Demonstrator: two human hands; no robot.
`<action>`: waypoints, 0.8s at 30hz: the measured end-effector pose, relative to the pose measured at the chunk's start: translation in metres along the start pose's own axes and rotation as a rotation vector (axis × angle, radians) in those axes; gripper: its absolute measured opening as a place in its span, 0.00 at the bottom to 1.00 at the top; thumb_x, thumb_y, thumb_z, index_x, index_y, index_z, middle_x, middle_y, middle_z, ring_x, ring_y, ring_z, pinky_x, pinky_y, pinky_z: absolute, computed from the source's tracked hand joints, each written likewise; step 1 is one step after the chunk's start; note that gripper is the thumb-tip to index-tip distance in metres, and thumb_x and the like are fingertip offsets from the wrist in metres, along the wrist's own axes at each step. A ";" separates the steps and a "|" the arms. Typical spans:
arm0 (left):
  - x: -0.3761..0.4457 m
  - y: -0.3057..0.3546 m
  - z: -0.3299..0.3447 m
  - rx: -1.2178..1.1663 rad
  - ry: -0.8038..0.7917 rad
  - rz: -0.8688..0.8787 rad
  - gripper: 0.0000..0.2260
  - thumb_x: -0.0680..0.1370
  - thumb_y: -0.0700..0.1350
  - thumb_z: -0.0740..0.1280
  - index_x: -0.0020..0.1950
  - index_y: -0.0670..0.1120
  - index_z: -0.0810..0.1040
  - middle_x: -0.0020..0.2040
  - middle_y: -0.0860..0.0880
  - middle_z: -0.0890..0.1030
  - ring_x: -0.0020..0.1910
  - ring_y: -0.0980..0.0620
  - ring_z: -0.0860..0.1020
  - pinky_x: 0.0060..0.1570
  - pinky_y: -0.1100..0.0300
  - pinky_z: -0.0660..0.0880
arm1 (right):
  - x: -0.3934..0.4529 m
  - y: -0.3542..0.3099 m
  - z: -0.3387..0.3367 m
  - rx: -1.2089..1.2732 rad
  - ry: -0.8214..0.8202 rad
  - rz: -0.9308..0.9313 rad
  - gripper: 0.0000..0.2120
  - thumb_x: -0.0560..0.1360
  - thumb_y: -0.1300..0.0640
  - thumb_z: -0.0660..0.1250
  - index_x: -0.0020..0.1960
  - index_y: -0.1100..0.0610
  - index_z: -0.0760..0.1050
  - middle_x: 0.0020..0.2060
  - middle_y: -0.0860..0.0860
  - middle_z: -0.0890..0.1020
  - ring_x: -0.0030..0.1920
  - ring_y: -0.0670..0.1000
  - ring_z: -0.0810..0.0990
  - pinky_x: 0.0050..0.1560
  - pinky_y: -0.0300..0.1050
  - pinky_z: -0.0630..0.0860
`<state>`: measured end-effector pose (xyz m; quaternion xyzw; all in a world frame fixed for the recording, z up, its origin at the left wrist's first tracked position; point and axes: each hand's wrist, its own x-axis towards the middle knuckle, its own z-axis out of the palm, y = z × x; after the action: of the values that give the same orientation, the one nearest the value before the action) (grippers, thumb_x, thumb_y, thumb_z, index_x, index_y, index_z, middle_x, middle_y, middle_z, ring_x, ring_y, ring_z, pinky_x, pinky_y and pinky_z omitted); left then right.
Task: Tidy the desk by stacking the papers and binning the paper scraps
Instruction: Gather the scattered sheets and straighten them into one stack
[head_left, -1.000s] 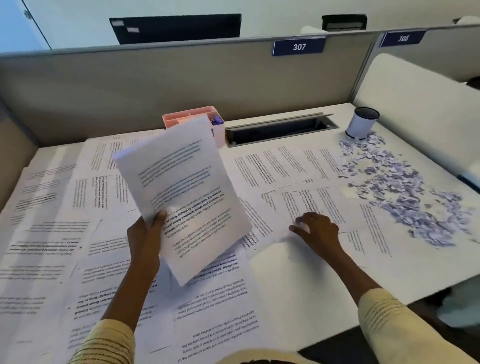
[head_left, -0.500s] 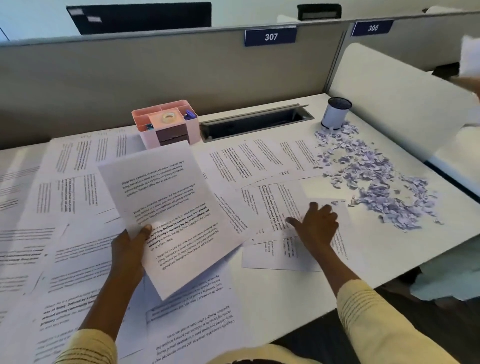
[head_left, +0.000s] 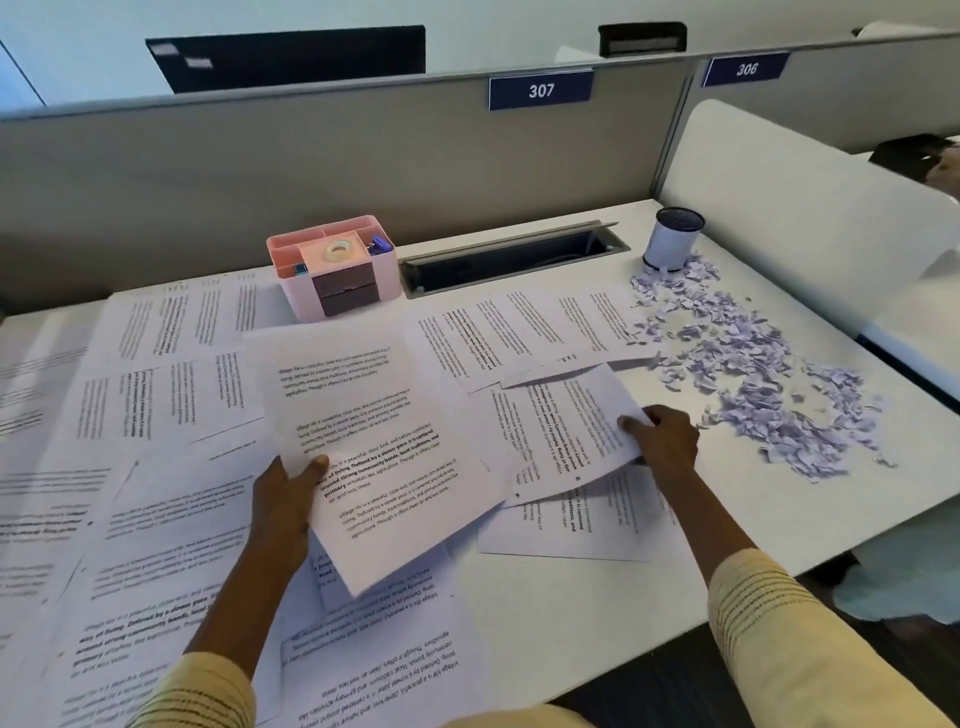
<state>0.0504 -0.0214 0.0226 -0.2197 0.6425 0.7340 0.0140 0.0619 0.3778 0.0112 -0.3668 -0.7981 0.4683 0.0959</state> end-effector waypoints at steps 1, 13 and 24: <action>0.001 -0.001 0.000 -0.002 -0.001 -0.002 0.18 0.77 0.37 0.66 0.68 0.42 0.72 0.61 0.42 0.78 0.57 0.41 0.78 0.58 0.44 0.74 | 0.001 -0.006 -0.005 0.074 0.010 0.000 0.11 0.70 0.58 0.73 0.49 0.63 0.79 0.47 0.63 0.82 0.43 0.61 0.82 0.42 0.58 0.82; 0.007 -0.025 -0.011 -0.036 -0.017 -0.097 0.21 0.78 0.37 0.66 0.71 0.42 0.69 0.65 0.41 0.76 0.58 0.42 0.76 0.60 0.45 0.72 | -0.027 -0.091 -0.056 0.470 -0.067 -0.260 0.08 0.72 0.62 0.71 0.51 0.59 0.78 0.44 0.58 0.81 0.42 0.57 0.81 0.31 0.41 0.80; -0.010 -0.047 -0.009 -0.213 0.090 -0.186 0.20 0.79 0.38 0.65 0.71 0.44 0.69 0.64 0.42 0.76 0.58 0.42 0.76 0.59 0.43 0.72 | -0.038 -0.157 -0.043 0.516 0.235 -0.417 0.07 0.69 0.52 0.72 0.44 0.53 0.78 0.38 0.50 0.80 0.39 0.51 0.79 0.36 0.50 0.81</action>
<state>0.0766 -0.0189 -0.0184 -0.3112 0.5379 0.7829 0.0299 0.0330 0.3351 0.1701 -0.2109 -0.6949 0.5794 0.3700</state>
